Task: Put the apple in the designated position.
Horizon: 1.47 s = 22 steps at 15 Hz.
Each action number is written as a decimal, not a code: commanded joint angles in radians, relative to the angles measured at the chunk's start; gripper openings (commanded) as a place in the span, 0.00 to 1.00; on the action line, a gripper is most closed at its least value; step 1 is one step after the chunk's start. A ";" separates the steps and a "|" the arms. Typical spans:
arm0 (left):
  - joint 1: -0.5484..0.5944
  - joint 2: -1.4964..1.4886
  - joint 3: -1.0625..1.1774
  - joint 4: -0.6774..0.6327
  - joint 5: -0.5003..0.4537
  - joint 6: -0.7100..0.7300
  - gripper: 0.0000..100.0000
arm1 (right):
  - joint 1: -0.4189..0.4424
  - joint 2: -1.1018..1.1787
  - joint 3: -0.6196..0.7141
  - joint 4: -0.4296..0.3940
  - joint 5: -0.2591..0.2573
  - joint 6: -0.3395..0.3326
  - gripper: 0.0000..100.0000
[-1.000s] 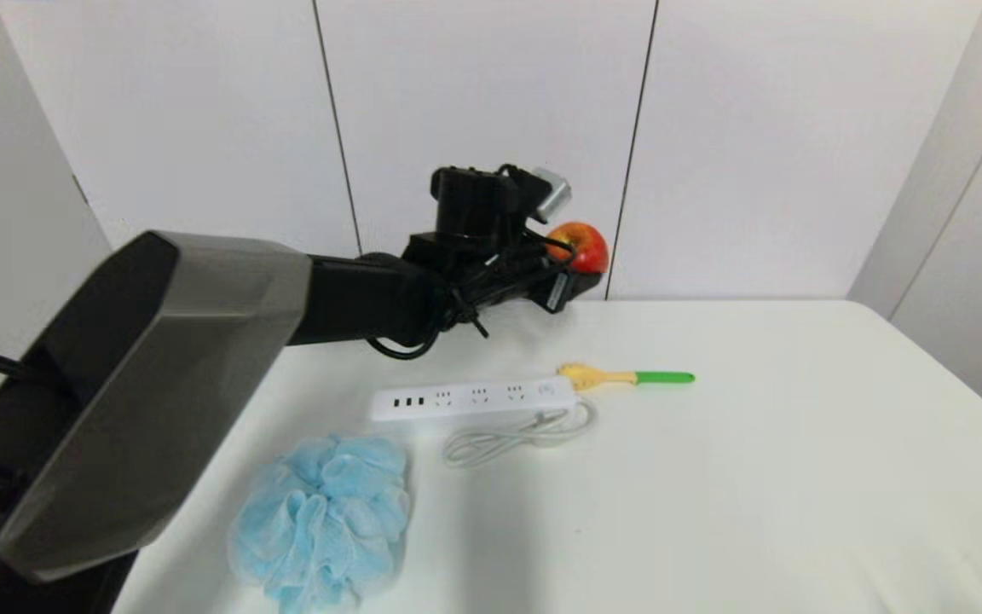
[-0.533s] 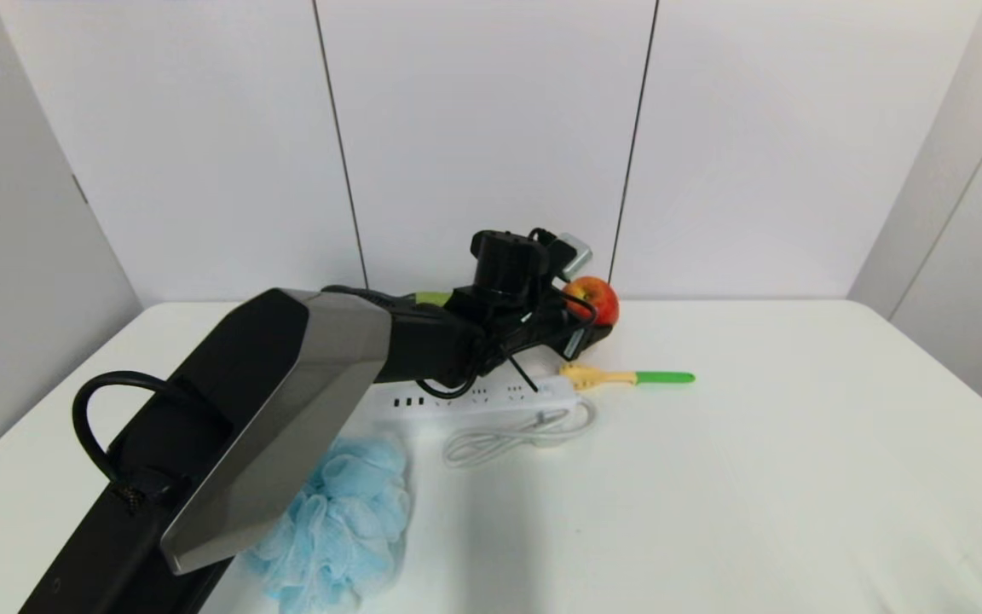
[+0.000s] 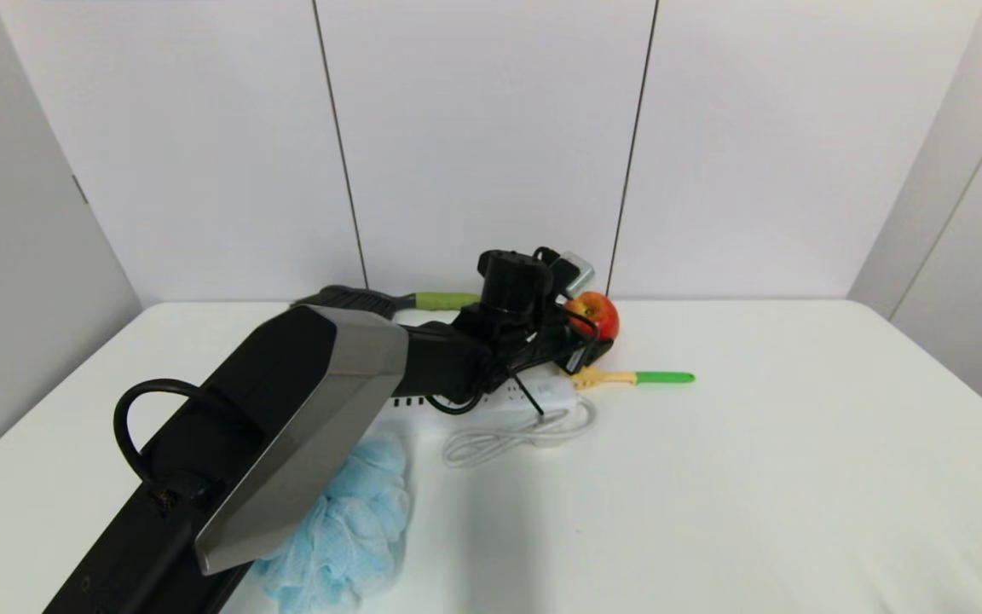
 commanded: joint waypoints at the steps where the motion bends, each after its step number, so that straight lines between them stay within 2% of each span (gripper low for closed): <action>1: 0.003 -0.016 0.001 0.002 -0.002 0.002 1.00 | 0.000 0.001 0.012 0.000 0.000 0.001 1.00; 4: 0.004 -0.041 0.003 0.011 -0.002 0.003 1.00 | 0.000 0.001 0.012 0.000 0.001 0.001 1.00; 7: 0.004 -0.159 0.049 0.143 -0.003 0.003 1.00 | 0.000 0.001 0.012 0.000 0.000 0.001 1.00; 9: 0.010 -0.346 0.228 0.250 -0.002 -0.001 1.00 | 0.000 0.001 0.012 0.000 0.000 0.001 1.00; 12: 0.073 -0.705 0.642 0.257 0.003 -0.008 1.00 | 0.000 0.001 0.012 0.000 0.000 0.001 1.00; 15: 0.211 -1.078 1.024 0.229 0.003 -0.003 1.00 | 0.000 0.001 0.012 -0.002 0.000 0.001 1.00; 20: 0.579 -1.667 1.640 -0.015 0.001 -0.005 1.00 | 0.000 0.001 0.012 0.000 0.000 0.001 1.00; 22: 0.681 -1.863 1.796 -0.016 0.000 -0.011 1.00 | 0.000 0.001 0.012 0.000 0.000 0.001 1.00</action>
